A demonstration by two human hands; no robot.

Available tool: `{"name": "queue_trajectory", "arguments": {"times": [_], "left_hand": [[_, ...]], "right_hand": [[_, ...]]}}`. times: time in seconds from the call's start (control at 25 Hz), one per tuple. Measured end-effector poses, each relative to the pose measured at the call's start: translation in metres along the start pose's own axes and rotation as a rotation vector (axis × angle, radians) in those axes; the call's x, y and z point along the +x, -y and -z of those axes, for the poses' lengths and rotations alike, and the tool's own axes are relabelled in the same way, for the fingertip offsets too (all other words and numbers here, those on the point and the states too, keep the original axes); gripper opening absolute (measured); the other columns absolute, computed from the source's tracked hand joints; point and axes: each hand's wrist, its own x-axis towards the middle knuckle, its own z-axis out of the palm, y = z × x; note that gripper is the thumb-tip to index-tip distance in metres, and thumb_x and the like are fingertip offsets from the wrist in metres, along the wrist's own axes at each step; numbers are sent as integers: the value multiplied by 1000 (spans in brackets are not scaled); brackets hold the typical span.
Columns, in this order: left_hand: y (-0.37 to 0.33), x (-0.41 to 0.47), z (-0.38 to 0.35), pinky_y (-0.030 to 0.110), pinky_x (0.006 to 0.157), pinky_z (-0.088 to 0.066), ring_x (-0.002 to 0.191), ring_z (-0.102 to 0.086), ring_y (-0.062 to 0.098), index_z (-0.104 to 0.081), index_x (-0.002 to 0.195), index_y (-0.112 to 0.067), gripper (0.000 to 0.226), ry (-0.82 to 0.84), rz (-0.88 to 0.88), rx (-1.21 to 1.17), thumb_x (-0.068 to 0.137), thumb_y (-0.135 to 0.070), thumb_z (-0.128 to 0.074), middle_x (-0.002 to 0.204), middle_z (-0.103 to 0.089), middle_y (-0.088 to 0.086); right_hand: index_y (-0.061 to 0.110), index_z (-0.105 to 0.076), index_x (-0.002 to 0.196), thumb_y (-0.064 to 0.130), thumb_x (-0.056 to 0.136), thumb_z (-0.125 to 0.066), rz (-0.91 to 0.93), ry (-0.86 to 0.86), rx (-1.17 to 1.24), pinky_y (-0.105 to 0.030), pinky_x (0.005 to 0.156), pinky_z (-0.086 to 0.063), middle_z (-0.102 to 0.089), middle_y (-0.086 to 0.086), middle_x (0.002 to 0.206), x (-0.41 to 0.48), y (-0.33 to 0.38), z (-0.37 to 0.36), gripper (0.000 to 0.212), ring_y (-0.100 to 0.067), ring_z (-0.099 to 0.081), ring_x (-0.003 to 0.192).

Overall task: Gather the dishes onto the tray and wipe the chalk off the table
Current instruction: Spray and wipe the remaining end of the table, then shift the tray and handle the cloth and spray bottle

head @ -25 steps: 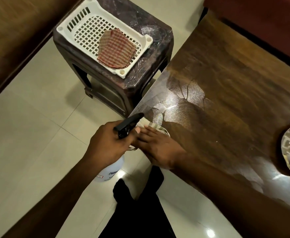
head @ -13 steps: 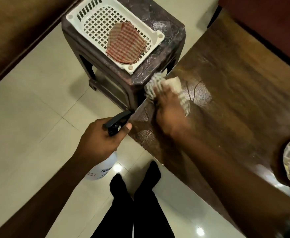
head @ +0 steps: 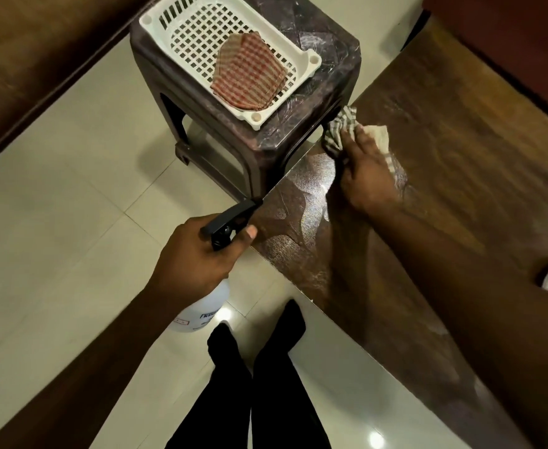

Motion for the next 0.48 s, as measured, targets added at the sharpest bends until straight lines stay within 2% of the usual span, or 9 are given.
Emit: {"name": "queue_trajectory", "arguments": {"times": [0.08,0.16,0.24,0.28,0.36,0.4,0.44,0.48], "left_hand": [[-12,-10,6,19,64,-54,53,-72,16,-79,93,-22,26,6,13,-48,95,-48,-77,63,-72,9],[-33,-20,13,3,58,-48,51,-71,6,-74,86,-34,16,6,16,-93,96,-46,-77,60,-73,0],[-64,-30,23,0,59,-47,54,-71,1,-70,82,-33,20,-22,-4,-141,97,-44,-77,55,-71,-13],[-80,-36,30,-1,59,-47,57,-71,-1,-71,82,-32,19,-32,-20,-173,97,-42,-78,54,-70,-18],[-112,-50,50,2,60,-50,59,-70,-3,-78,92,-27,12,-31,-65,-250,96,-38,-81,57,-71,-21],[-127,-57,63,5,63,-51,60,-70,-4,-81,100,-23,13,-33,-96,-288,96,-36,-82,60,-72,-21],[-141,-63,77,8,68,-52,62,-69,-4,-82,106,-20,16,-42,-124,-318,96,-33,-82,63,-73,-21],[-153,-69,90,11,71,-53,63,-69,-3,-82,107,-18,18,-57,-140,-332,96,-33,-81,64,-73,-20]], "right_hand": [[30,-29,168,22,111,-42,-110,-29,15,-56,130,-28,-22,-7,178,-31,24,-12,59,-35,-26,162],[32,-36,164,22,109,-47,-12,89,-10,-59,125,-36,-30,-8,175,-81,53,-22,57,-35,-38,157],[29,-55,151,31,105,-54,70,264,32,-54,111,-52,-51,-10,162,-124,79,-13,46,-35,-60,138],[25,-64,142,27,102,-58,11,296,114,-49,103,-58,-64,-12,148,-130,89,-2,41,-35,-68,125],[19,-72,134,8,97,-58,-391,323,526,-44,88,-64,-79,-13,115,-136,107,30,42,-34,-77,102],[15,-73,133,2,95,-56,-604,279,763,-40,74,-66,-81,-11,99,-141,116,50,44,-29,-79,86],[8,-72,131,0,95,-54,-771,254,1022,-34,60,-64,-79,-10,86,-147,127,73,41,-25,-78,72],[1,-71,128,4,97,-52,-882,259,1297,-32,52,-61,-79,-12,80,-153,139,97,36,-24,-77,64]]}}
